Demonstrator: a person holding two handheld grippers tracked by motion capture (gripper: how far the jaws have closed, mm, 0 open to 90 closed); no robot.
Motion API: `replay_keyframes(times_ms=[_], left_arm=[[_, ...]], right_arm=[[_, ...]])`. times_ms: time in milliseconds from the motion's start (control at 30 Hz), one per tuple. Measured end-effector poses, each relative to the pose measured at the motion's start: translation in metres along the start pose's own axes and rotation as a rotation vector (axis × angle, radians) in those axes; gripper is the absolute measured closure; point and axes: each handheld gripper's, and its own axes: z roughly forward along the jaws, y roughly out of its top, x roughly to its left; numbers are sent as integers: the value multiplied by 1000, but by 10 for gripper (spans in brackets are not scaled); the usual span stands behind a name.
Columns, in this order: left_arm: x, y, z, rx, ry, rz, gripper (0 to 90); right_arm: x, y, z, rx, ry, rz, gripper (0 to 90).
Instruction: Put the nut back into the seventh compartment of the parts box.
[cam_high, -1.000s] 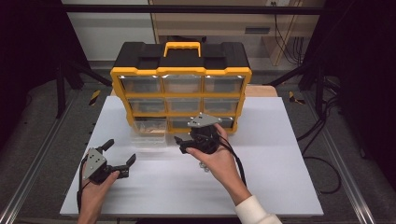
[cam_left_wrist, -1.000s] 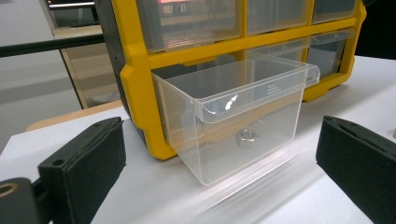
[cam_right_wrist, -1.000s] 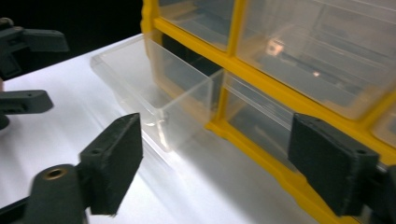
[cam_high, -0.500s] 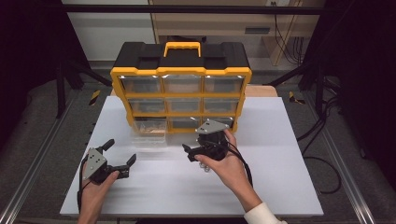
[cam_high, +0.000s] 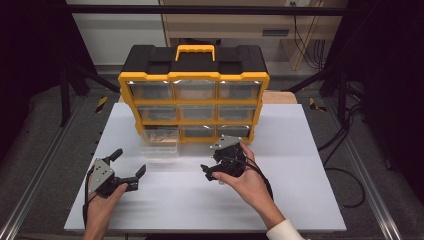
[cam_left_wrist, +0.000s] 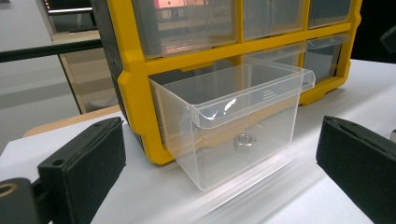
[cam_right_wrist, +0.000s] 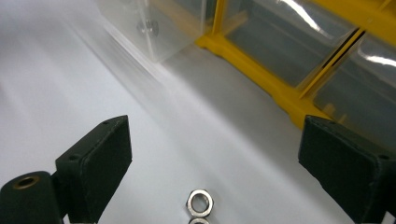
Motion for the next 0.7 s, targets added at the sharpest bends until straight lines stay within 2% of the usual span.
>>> replay_keyframes(times_ms=[333, 367, 400, 467, 567, 600, 633, 700], left_arm=[[0, 0, -1, -1, 1, 1, 12], [0, 0, -1, -1, 1, 1, 12], [0, 0, -1, -3, 1, 1, 11], [0, 1, -1, -4, 0, 2, 11], [0, 0, -1, -3, 0, 2, 11], [0, 1, -1, -3, -1, 2, 11], [0, 1, -1, -4, -2, 2, 11], [0, 1, -1, -3, -2, 2, 11]], right_arm=[[-1, -12, 11, 115, 9, 3, 92], [-1, -13, 12, 126, 11, 21, 92], [-2, -15, 12, 126, 11, 10, 92], [0, -16, 13, 135, 28, 51, 91], [-3, -18, 14, 163, 27, 36, 90], [-2, -18, 15, 159, 33, 47, 89], [-2, -18, 15, 180, 29, 61, 90], [-4, -20, 16, 203, 37, 50, 94]])
